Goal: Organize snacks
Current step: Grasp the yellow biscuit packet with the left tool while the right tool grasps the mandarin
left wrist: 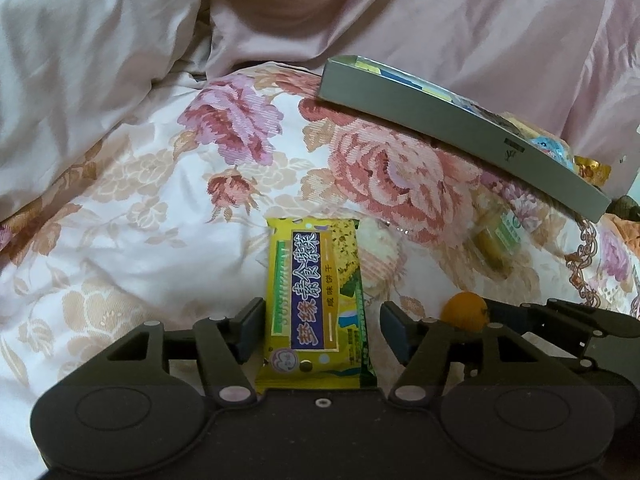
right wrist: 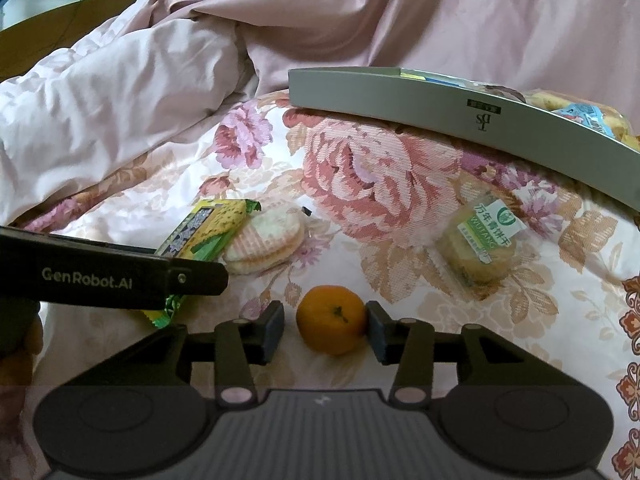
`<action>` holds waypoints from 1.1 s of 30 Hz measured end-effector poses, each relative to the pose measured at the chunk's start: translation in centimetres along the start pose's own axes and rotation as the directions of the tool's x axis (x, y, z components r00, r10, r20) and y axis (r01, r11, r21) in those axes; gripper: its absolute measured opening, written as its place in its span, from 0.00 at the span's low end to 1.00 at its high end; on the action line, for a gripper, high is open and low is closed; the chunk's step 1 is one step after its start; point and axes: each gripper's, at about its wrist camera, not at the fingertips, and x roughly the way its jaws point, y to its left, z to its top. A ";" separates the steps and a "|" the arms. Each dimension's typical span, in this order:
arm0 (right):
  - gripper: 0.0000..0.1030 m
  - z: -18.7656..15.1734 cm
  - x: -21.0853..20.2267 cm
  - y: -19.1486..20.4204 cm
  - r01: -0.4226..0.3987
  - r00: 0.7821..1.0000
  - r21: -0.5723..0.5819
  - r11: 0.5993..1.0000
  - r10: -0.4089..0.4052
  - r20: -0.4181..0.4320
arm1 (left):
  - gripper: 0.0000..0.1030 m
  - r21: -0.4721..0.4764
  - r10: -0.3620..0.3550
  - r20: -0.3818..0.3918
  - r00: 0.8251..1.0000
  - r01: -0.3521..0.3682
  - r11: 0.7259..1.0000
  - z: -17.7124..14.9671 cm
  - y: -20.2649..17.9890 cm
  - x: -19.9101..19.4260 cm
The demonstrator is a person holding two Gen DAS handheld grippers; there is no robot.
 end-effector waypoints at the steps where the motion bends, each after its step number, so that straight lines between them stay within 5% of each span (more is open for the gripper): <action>1: 0.49 0.0 0.0 0.0 0.000 1.000 -0.001 1.000 0.000 0.000 | 0.63 0.007 0.003 0.000 1.000 -0.003 1.000 0.0 -0.1 0.0; 9: 0.47 -0.1 0.1 0.2 0.009 1.000 -0.015 1.000 -0.009 -0.002 | 0.50 0.049 0.034 -0.003 0.999 -0.034 0.998 -0.2 -0.4 0.1; 13: 0.38 -0.1 0.0 0.5 0.010 1.000 -0.033 0.999 -0.010 -0.001 | 0.49 0.049 0.042 0.004 0.999 -0.042 0.998 -0.3 -0.7 0.0; 23: 0.37 -0.1 -0.7 2.2 0.090 0.995 -0.170 0.981 -0.084 0.045 | 0.48 0.019 -0.012 0.052 0.999 0.011 1.000 -0.6 -1.4 -0.5; 33: 0.37 1.0 -1.8 0.6 0.157 0.985 -0.110 0.981 -0.148 0.088 | 0.48 -0.058 -0.033 0.093 0.995 0.038 0.998 0.2 -2.7 -0.5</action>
